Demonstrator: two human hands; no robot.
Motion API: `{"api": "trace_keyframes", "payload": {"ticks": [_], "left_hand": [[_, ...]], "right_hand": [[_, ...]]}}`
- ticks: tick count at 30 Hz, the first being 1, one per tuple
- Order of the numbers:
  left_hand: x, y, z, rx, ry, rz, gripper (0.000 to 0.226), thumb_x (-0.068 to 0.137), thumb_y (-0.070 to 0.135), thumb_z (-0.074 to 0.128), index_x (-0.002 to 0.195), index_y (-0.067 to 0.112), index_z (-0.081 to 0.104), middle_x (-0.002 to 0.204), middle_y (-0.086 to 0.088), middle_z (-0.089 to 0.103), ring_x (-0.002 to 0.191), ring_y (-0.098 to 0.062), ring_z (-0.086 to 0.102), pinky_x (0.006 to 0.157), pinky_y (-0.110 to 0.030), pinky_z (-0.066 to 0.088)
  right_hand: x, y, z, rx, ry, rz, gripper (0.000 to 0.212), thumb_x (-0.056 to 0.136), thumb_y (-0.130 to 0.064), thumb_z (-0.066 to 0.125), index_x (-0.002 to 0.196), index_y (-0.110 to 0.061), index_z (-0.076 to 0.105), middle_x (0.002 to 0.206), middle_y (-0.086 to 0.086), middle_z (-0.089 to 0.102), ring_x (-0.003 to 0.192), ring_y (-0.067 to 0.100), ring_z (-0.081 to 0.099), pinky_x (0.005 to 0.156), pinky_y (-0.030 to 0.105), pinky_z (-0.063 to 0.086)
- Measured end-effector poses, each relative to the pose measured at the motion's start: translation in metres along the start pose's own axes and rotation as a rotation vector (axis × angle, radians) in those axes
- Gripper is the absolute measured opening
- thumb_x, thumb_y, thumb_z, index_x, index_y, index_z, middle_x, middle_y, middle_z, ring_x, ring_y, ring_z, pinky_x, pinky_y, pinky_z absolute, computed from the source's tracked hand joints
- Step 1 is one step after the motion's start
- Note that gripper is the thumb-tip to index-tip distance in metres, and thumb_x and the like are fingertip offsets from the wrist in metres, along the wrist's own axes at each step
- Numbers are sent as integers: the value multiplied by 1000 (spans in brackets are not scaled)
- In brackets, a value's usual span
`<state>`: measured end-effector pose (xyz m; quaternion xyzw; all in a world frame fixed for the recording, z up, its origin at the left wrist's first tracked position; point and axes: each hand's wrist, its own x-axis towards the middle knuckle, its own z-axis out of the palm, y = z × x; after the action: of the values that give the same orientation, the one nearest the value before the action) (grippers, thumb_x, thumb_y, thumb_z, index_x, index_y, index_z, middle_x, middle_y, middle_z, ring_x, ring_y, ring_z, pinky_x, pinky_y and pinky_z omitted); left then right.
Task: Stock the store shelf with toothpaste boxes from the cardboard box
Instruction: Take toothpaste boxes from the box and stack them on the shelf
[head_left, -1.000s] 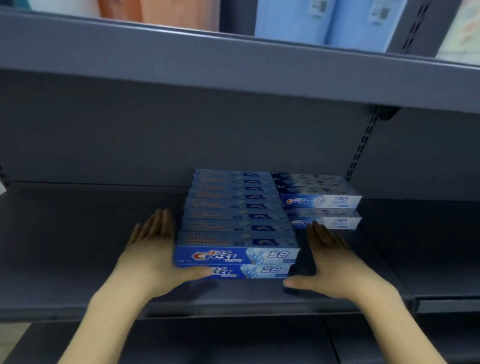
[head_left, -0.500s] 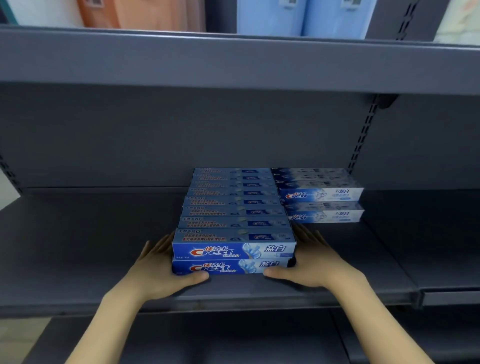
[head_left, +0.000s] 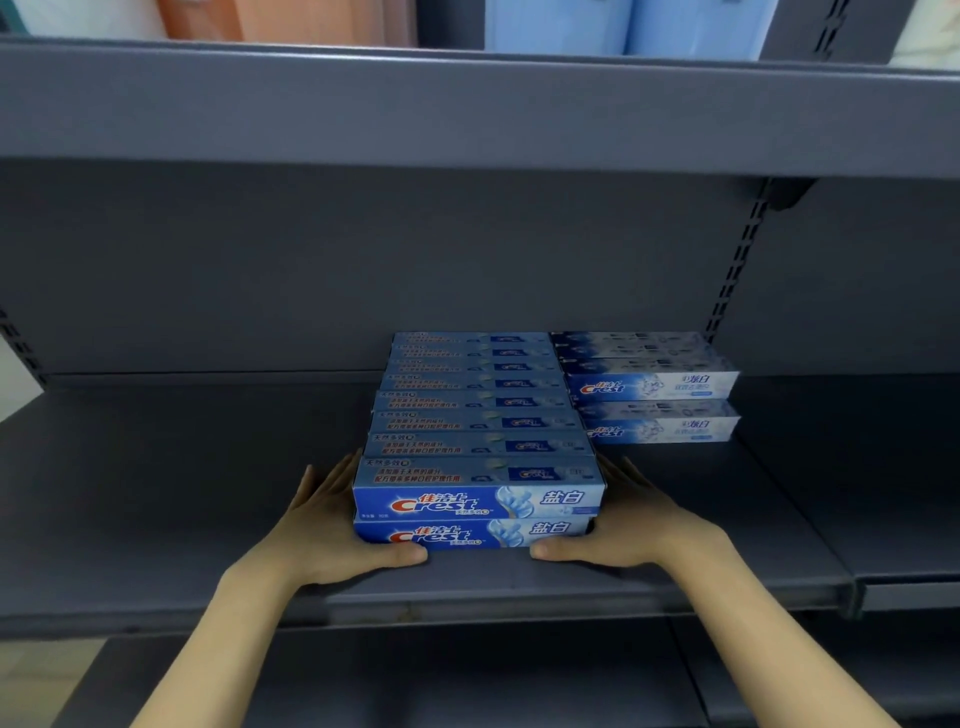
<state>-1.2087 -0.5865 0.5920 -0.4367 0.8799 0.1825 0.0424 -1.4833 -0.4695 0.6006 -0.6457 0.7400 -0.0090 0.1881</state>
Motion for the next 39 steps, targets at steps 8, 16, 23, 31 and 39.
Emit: {"api": "trace_keyframes", "payload": {"ticks": [8, 16, 23, 31, 39], "left_hand": [[3, -3, 2, 15, 29, 29, 124, 33, 102, 12, 145, 47, 7, 156, 13, 9, 145, -8, 0, 116, -39, -15], [4, -5, 2, 41, 11, 32, 126, 32, 103, 8, 145, 48, 6, 156, 14, 7, 145, -8, -2, 115, -40, -17], [4, -5, 2, 63, 17, 42, 127, 31, 103, 6, 145, 47, 6, 156, 14, 8, 145, -8, -1, 115, -41, -16], [3, -13, -2, 93, 43, 44, 127, 36, 103, 12, 147, 43, -5, 158, 12, -7, 143, -6, -15, 115, -40, -18], [6, -9, -16, 43, 32, 94, 129, 34, 104, 16, 146, 45, -7, 157, 15, -7, 142, -2, -15, 111, -33, -18]], "right_hand": [[1, -5, -9, -8, -59, 18, 108, 64, -79, 56, 149, -41, 0, 158, -11, -4, 146, 13, -6, 119, 33, -3], [-2, -12, -14, -40, -74, 18, 104, 70, -74, 58, 150, -40, 1, 159, -10, -4, 145, 13, -8, 116, 31, -7], [-4, -16, -16, -49, -93, 27, 102, 71, -73, 58, 150, -40, 1, 159, -9, -4, 145, 14, -9, 116, 32, -6], [-8, -14, -18, -76, -60, 3, 102, 70, -75, 57, 149, -41, 2, 158, -11, 1, 145, 13, -2, 119, 35, -2], [-6, -13, -30, -26, -70, 46, 111, 64, -72, 67, 149, -40, 3, 158, -10, 5, 146, 12, 1, 117, 33, -4]]}}
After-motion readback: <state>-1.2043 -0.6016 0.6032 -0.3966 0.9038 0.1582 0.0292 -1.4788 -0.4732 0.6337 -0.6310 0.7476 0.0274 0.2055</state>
